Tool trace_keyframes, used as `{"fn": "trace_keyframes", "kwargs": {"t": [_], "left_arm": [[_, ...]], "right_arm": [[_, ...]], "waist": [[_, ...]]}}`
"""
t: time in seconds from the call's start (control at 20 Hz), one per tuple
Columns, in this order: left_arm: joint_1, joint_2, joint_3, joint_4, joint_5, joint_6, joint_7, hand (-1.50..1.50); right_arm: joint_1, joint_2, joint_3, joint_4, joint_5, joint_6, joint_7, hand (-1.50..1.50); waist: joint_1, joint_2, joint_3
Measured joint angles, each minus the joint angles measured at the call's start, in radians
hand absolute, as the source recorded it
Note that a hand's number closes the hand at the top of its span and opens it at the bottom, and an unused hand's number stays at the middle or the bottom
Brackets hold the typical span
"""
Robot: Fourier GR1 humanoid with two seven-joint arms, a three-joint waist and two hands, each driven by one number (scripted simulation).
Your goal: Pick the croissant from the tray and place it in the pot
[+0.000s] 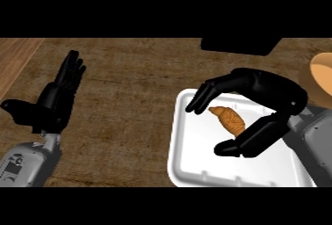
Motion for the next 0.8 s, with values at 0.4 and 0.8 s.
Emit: {"fn": "trace_keyframes", "kwargs": {"t": [0.4, 0.8], "left_arm": [[-0.047, -0.046, 0.024, -0.006, 0.043, -0.007, -0.031, 0.0], [-0.05, -0.06, 0.032, 0.014, 0.051, -0.019, -0.059, 0.0]], "right_arm": [[-0.144, -0.138, -0.038, 0.056, 0.125, 0.282, -0.266, -1.5], [-0.242, -0.247, 0.068, -0.01, 0.37, 0.277, -0.336, -1.5]], "waist": [[0.0, 0.024, 0.008], [-0.004, 0.022, 0.008]]}}
